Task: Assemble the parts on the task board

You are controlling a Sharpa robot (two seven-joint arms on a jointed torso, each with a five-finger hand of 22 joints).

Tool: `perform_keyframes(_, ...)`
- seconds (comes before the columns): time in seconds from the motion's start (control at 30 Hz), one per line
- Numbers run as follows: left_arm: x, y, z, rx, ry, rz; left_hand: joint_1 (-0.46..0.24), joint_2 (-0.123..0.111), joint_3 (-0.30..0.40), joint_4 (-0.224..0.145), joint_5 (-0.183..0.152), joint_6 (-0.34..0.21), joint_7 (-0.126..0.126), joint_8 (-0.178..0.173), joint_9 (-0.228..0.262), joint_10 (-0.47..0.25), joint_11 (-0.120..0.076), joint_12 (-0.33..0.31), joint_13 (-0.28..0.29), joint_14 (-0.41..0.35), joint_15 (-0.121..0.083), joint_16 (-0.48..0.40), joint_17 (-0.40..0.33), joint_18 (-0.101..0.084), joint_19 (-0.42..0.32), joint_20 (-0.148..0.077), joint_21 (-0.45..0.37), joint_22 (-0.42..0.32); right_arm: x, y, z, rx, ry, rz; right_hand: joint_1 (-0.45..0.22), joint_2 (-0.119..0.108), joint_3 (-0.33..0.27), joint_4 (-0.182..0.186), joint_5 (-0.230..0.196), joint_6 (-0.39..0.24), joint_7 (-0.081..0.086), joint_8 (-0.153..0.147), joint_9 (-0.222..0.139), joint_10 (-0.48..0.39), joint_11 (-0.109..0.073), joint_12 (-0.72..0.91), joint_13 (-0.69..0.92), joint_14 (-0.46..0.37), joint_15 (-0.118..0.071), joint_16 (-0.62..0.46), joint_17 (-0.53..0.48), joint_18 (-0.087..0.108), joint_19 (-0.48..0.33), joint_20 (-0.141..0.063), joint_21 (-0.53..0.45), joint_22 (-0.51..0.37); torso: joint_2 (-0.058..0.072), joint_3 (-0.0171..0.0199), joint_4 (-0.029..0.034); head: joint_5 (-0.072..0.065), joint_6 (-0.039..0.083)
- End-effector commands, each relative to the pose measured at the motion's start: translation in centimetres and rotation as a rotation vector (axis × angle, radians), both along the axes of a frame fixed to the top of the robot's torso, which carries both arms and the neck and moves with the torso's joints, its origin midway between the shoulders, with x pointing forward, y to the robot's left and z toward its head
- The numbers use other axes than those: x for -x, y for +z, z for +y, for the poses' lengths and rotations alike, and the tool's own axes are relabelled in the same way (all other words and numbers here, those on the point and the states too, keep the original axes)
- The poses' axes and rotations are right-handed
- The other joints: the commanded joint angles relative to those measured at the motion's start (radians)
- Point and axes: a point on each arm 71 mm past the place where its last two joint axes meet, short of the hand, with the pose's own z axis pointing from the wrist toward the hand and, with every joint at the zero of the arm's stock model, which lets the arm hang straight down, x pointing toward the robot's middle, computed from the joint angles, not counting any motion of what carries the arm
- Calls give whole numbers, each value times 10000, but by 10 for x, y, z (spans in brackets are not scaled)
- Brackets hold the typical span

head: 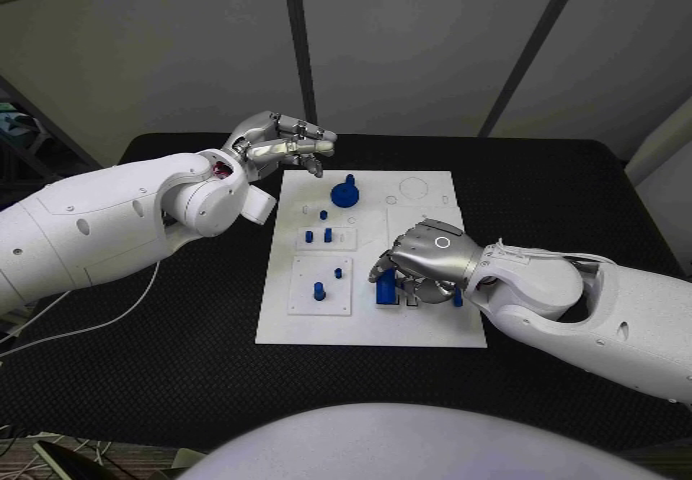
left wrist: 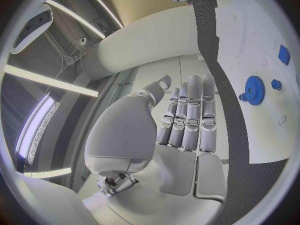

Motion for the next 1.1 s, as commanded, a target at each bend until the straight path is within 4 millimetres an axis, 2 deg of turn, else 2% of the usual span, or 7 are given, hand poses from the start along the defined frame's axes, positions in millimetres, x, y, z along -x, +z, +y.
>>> perform_keyframes(0.03,0,1,-1,56,-71,-28,-14,100,-58,10,-13,-64,-31,15,-15,-61,6,67,-11,-58,13,48,-17,-118,35,66,-64,-4,1,-1,0,160,95,167,-38,18,-36,-16,-33,704,712,18,110,-58,-13,-40,237,1022,63,58,2630,32,-2,27,-14,-9,2,-1,0,4,-5)
perform_keyframes(0.33,0,1,-1,54,-73,-23,-14,100,-58,10,-13,-64,-31,15,-15,-61,6,67,-11,-58,13,48,-17,-118,35,66,-64,-4,0,-3,-2,327,35,297,-26,18,-41,-38,-40,665,709,-27,95,-99,-25,-79,204,1022,57,58,2630,42,-35,28,-45,-44,1,-3,-2,-1,-20)
perform_keyframes(0.47,0,1,-1,53,-69,-23,-14,100,-58,10,-13,-64,-31,15,-15,-61,6,67,-11,-58,13,48,-17,-118,35,66,-64,-4,-1,-3,-2,366,-12,319,-31,-5,-52,-82,-42,345,727,-289,-2,-203,-30,-181,110,1022,52,58,2630,50,-69,28,-81,-73,4,-3,7,-2,-29)
perform_keyframes(0.63,0,1,-1,50,-63,-22,-14,100,-58,10,-13,-64,-31,15,-15,-61,6,67,-11,-58,13,48,-17,-118,35,66,-64,-4,-2,-5,-2,485,-93,382,-8,-98,-20,-180,-53,-488,563,-747,-250,-332,-143,-327,-38,1020,-13,52,2619,69,-123,-12,-143,-130,2,-5,0,7,-49)
perform_keyframes(0.7,0,1,0,45,-51,-20,-14,100,-58,10,-13,-64,-31,15,-15,-61,6,67,-11,-58,13,48,-17,-118,35,66,-64,-4,-3,-5,-3,537,-137,408,-7,-133,4,-219,-57,-898,461,-756,-398,-359,-209,-357,-76,1017,-61,47,2611,72,-130,-53,-158,-136,4,-7,-4,10,-59)
perform_keyframes(0.83,0,1,0,43,-43,-20,1,104,-58,4,-11,-79,-31,12,-15,-82,7,76,-13,-67,14,51,-21,-117,32,69,-75,-5,-4,-7,-4,660,-232,454,-26,-162,-5,-241,-53,-1341,383,-760,-575,-378,-261,-379,-112,1017,-103,45,2608,73,-136,-95,-175,-144,0,-5,-15,3,-60)
perform_keyframes(1.1,0,1,-1,46,-55,-18,1,104,-58,4,-11,-79,-31,12,-15,-82,7,76,-13,-67,14,51,-21,-117,32,69,-75,-5,-4,-7,-4,722,-281,435,-11,-166,-31,-264,-33,-1688,294,-756,-734,-401,-305,-406,-152,1011,-137,31,2585,79,-152,-129,-203,-166,-4,-3,-1,-9,-71)
